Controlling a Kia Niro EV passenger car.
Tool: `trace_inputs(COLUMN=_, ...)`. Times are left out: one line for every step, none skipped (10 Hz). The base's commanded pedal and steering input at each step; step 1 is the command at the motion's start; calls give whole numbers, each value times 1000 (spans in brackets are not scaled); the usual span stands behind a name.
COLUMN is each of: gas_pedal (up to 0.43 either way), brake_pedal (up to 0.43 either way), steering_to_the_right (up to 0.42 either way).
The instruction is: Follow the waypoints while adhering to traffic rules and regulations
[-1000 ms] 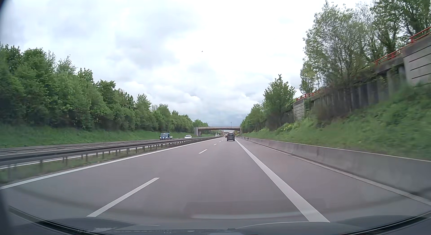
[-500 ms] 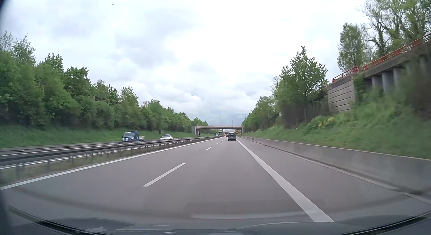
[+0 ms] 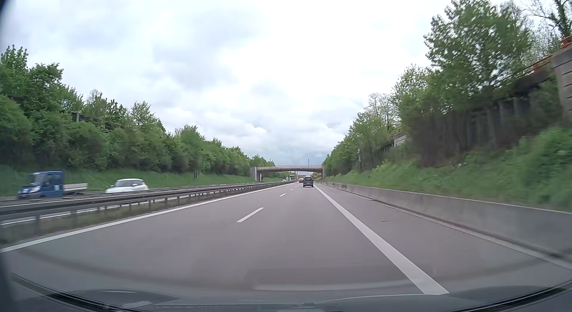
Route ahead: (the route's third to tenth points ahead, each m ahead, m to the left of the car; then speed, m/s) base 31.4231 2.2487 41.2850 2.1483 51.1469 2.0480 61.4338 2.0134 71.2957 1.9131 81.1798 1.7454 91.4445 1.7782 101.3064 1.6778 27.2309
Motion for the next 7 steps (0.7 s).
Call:
trace_inputs(gas_pedal=240, brake_pedal=12, steering_to_the_right=0)
trace_inputs(gas_pedal=240, brake_pedal=12, steering_to_the_right=0)
trace_inputs(gas_pedal=240, brake_pedal=12, steering_to_the_right=0)
trace_inputs(gas_pedal=240, brake_pedal=12, steering_to_the_right=0)
trace_inputs(gas_pedal=240, brake_pedal=12, steering_to_the_right=0)
trace_inputs(gas_pedal=240, brake_pedal=12, steering_to_the_right=0)
trace_inputs(gas_pedal=240, brake_pedal=6, steering_to_the_right=1)
